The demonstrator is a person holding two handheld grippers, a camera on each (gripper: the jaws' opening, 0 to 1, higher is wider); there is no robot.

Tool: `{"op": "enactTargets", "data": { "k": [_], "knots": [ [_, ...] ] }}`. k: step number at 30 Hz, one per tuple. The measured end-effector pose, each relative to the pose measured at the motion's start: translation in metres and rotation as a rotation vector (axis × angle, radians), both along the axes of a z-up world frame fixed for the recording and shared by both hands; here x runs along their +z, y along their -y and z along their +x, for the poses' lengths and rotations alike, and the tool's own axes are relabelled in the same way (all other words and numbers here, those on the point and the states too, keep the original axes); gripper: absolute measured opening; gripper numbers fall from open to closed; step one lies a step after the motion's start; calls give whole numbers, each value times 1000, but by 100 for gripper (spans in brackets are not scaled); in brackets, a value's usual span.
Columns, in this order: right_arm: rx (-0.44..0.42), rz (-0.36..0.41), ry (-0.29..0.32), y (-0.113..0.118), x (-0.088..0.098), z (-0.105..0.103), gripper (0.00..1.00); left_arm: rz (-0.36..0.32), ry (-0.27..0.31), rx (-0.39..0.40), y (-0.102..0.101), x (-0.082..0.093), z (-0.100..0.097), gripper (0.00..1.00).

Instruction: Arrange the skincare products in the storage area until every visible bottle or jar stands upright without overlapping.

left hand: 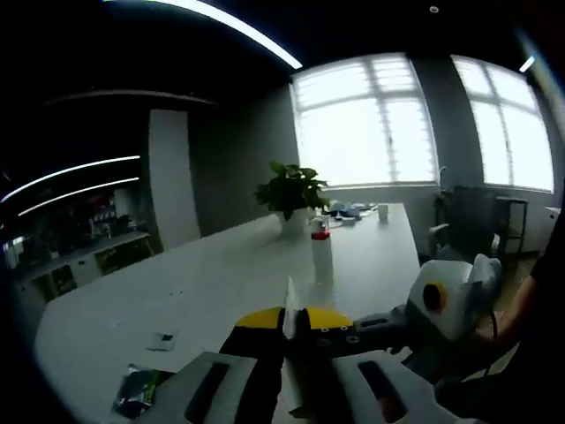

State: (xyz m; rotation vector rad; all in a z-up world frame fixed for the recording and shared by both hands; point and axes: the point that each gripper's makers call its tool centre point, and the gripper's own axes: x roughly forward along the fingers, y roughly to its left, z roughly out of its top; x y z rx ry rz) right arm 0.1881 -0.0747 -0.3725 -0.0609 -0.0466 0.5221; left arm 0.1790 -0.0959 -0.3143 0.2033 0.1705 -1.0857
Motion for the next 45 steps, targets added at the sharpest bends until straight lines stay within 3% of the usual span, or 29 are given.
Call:
{"op": "enactTargets", "data": {
  "k": [20,45],
  "knots": [
    [-28,37,-3,1,-1,12,35,17,29,35,2,-1,0,6],
    [-41,14,39,-5,0,14,31,-15,25,21,-4,-1,3,12]
  ]
}}
